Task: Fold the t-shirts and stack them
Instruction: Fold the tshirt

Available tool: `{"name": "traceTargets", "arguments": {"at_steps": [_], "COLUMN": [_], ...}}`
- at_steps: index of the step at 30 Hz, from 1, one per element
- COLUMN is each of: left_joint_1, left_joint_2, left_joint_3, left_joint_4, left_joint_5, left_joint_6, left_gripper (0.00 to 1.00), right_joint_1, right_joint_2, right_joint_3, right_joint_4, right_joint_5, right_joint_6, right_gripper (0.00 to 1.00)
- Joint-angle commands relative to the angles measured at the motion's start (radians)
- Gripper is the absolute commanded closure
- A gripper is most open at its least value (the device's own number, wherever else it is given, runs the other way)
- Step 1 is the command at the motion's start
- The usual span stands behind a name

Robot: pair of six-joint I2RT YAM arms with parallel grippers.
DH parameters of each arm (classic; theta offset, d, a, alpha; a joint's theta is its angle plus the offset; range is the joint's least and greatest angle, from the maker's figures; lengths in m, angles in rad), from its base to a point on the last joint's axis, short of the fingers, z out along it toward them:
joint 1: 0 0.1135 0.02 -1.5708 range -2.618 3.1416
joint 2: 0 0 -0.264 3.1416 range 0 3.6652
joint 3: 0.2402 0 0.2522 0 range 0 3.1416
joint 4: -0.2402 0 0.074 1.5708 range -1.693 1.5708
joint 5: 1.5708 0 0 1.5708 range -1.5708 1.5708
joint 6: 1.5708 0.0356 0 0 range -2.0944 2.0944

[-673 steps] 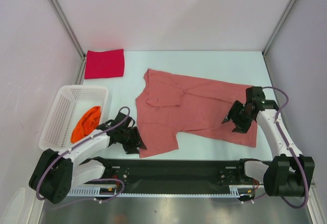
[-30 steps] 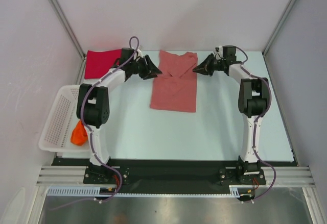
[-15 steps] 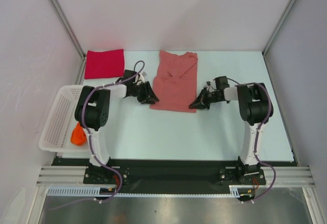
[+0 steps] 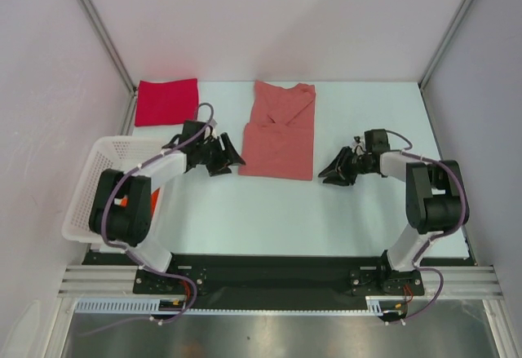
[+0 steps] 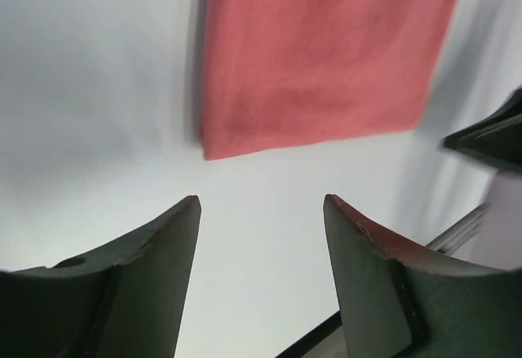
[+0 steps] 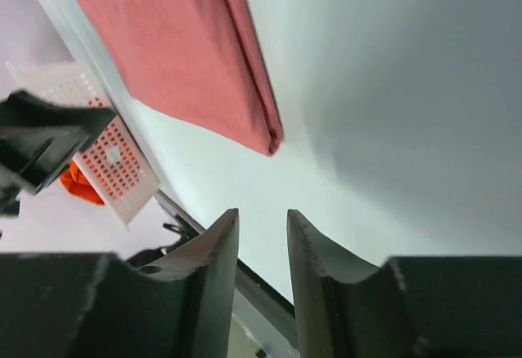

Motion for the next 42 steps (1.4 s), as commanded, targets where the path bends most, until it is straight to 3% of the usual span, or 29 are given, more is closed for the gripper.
{"name": "traceTargets", "arguments": {"at_steps": [1,2,4,7,10,19,30,33,34,36,37,38,42], "left_joint_1": [-0.008,-0.014,-0.031,-0.069,-0.093,-0.101,-0.101,-0.098,-0.094,-0.090,-0.084,-0.083,-0.089], "left_joint_2": [-0.113,-0.120,-0.130,-0.116,-0.075,0.025,0.074,0.093,0.099,0.114,0.119,0.125,0.094], "left_joint_3": [-0.117,-0.157,-0.247,-0.315,-0.312,-0.291,-0.298,-0.285,-0.272,-0.245,-0.234,-0.220,-0.208], "left_joint_4": [0.109,0.216,0.331,0.431,0.448,0.418,0.408,0.415,0.418,0.419,0.419,0.412,0.369], "left_joint_5": [-0.052,-0.049,-0.095,-0.168,-0.219,-0.313,-0.315,-0.316,-0.309,-0.304,-0.289,-0.281,-0.236], "left_joint_6": [-0.298,-0.365,-0.547,-0.733,-0.827,-0.957,-0.976,-0.950,-0.939,-0.881,-0.855,-0.826,-0.726], "left_gripper": [0.32,0.31,0.29,0.30,0.32,0.38,0.44,0.53,0.66,0.78,0.92,0.98,1.00], "right_joint_1": [0.039,0.055,0.121,0.208,0.271,0.325,0.351,0.353,0.354,0.356,0.354,0.354,0.342], "right_joint_2": [-0.114,-0.148,-0.212,-0.208,-0.185,-0.106,-0.073,-0.053,-0.050,-0.058,-0.063,-0.076,-0.160], "right_joint_3": [-0.157,-0.208,-0.301,-0.329,-0.351,-0.371,-0.342,-0.319,-0.317,-0.322,-0.326,-0.332,-0.407], "right_joint_4": [0.238,0.329,0.487,0.581,0.612,0.562,0.471,0.442,0.439,0.425,0.414,0.402,0.355], "right_joint_5": [0.123,0.155,0.292,0.416,0.536,0.742,0.797,0.782,0.780,0.766,0.762,0.762,0.711], "right_joint_6": [0.241,0.373,0.465,0.572,0.659,0.920,0.978,0.960,0.954,0.920,0.908,0.900,0.857], "right_gripper": [0.62,0.58,0.54,0.50,0.49,0.52,0.59,0.64,0.70,0.81,0.98,1.00,1.00]}}
